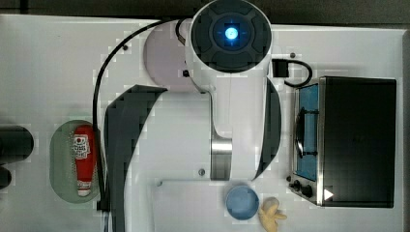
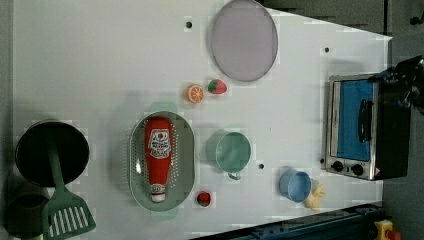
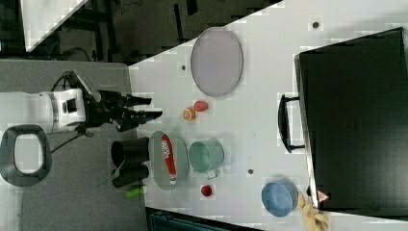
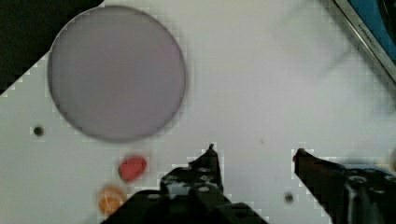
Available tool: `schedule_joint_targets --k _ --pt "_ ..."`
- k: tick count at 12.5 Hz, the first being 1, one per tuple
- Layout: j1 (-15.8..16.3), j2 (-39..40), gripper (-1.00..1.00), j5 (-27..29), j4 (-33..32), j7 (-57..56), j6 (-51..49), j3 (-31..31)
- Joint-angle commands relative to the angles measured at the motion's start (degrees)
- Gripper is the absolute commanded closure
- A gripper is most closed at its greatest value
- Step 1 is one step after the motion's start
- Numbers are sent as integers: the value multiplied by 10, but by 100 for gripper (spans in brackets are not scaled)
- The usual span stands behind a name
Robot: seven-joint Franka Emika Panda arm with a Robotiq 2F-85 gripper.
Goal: Pick ketchup from strainer and place it on the table
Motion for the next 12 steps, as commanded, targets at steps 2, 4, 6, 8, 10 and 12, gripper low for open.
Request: schedule_joint_targets --k 2,4,6,8,10,12 --pt "-59 -173 -80 24 -98 20 -78 29" --pt "-51 -163 -100 37 -98 20 -68 48" --pt "-39 -148 -100 45 -98 20 -53 82" --pt "-29 -130 -100 45 -98 20 -43 127" --pt "-23 -112 -100 45 -98 21 -32 179" --pt "-20 -92 -100 44 -98 28 4 235"
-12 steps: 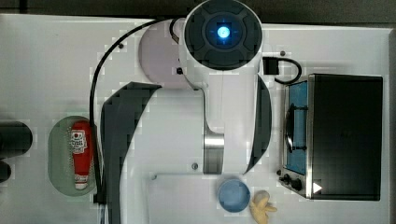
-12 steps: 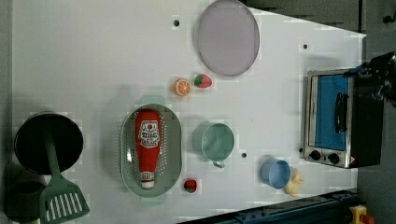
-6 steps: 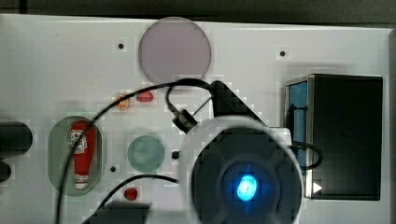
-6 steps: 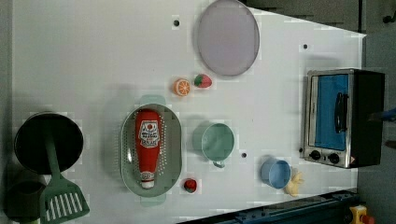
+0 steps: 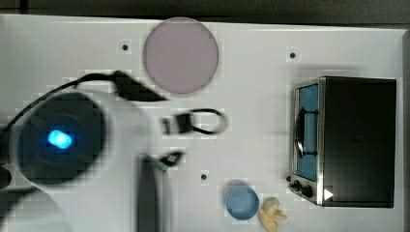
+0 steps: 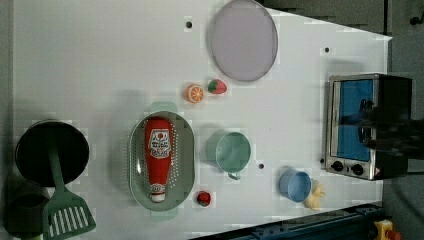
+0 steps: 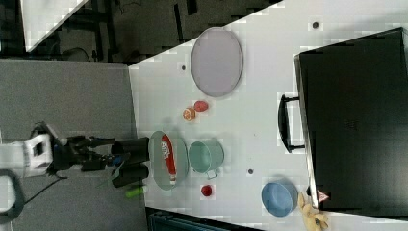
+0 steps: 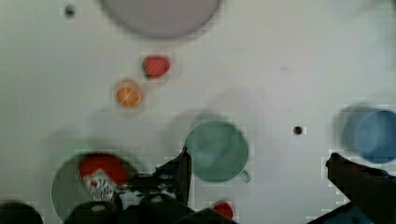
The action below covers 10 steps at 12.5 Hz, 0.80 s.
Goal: Pick ketchup from strainer and place it on the table
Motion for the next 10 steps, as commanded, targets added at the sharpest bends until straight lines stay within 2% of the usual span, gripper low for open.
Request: schedule_joint_targets --k 1,6,10 --pt "25 32 -100 5 -6 39 52 65" --pt "29 95 -100 4 -43 58 172 185" --pt "31 163 -100 -9 -110 59 316 233"
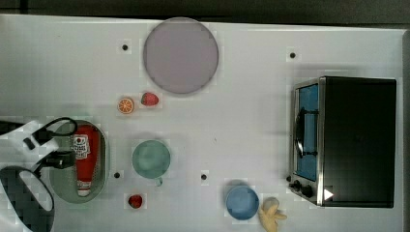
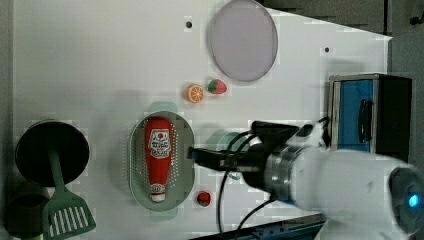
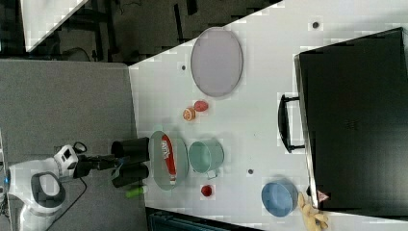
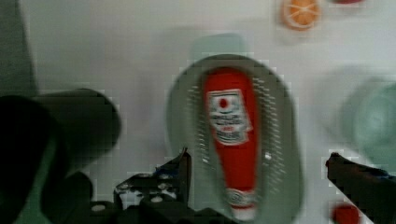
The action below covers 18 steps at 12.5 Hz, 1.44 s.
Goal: Pick ketchup from strainer and place it on the table
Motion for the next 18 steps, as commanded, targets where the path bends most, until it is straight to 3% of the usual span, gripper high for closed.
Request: schedule_joint_targets --k 1,9,15,16,18 --pt "3 53 -100 -26 -47 31 83 6" --pt "10 237 -100 -239 -68 172 225 -3" --pt "40 329 -100 -362 -22 249 236 -34" --pt "50 338 -92 -375 -15 255 223 -44" --pt "68 349 -42 -396 -8 255 225 -61"
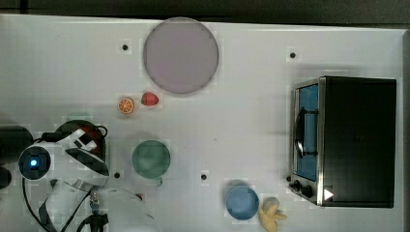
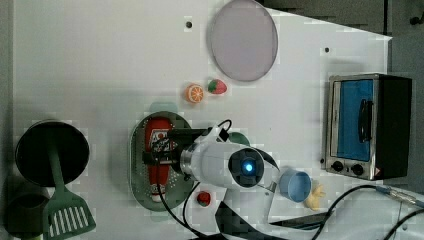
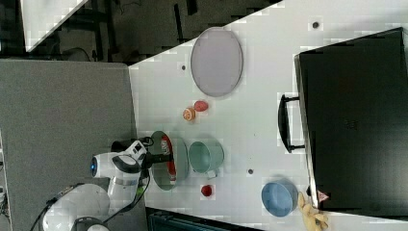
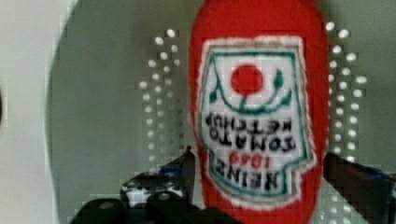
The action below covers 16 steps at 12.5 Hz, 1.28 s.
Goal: Pick ketchup from strainer and place it on the table
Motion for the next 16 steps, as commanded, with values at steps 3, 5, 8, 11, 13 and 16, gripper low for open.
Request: schedule_joint_targets --k 3,5,8,11,13,16 --pt "21 -16 -13 -9 22 48 1 -8" --pt "9 -44 -13 1 14 48 -4 14" --pt "-29 -106 -13 91 7 46 -46 68" --pt "-82 -166 -13 201 21 -28 -126 127" --pt "-114 -201 -13 248 41 -97 -193 146" --pt "-150 -245 -13 293 86 -190 -317 148"
